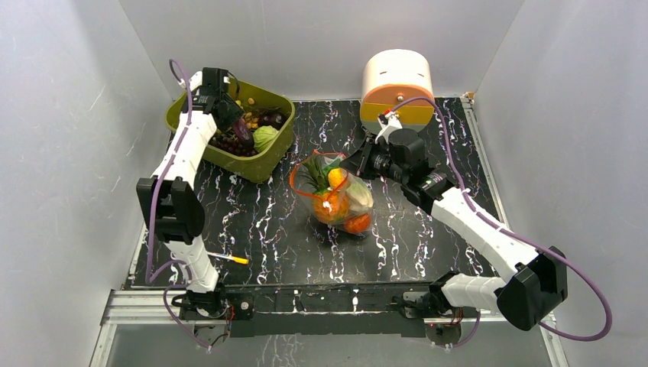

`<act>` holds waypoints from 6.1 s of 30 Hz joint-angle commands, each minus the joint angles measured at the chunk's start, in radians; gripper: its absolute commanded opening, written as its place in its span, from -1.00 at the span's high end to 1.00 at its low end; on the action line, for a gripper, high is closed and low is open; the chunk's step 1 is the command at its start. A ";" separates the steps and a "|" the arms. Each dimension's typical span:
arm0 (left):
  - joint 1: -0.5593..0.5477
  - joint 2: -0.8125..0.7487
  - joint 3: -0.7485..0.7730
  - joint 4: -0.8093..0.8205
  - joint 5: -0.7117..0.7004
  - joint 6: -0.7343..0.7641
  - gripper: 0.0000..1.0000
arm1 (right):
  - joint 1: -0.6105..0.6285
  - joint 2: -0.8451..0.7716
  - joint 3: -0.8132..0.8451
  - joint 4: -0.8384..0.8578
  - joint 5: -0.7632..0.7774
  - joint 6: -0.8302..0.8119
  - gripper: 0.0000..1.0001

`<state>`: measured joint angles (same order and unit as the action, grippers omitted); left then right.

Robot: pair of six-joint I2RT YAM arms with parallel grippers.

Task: Place the food in the zip-top bag and seal the zipper
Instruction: Pick up the fake vegetable from the bin, then place the fake vegetable in the zipper food storage bag.

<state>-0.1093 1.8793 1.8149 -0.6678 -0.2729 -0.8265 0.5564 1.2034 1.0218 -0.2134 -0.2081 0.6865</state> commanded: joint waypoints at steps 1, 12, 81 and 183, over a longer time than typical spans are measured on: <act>-0.017 -0.128 -0.064 0.146 -0.023 0.162 0.93 | 0.005 -0.014 0.112 -0.007 0.003 -0.024 1.00; -0.037 -0.373 -0.293 0.401 0.248 0.348 0.88 | 0.005 -0.039 0.071 0.040 -0.070 0.068 1.00; -0.517 -0.752 -1.251 1.847 0.493 0.051 1.00 | 0.013 -0.185 -0.132 0.334 -0.056 0.442 1.00; -0.774 -1.076 -0.999 0.752 0.156 0.024 -0.30 | 0.016 -0.346 -0.129 0.335 -0.201 0.275 1.00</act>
<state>-0.8795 0.8452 0.7547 0.1268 -0.0624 -0.8406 0.5732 0.8799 0.8234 0.0261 -0.3931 0.9710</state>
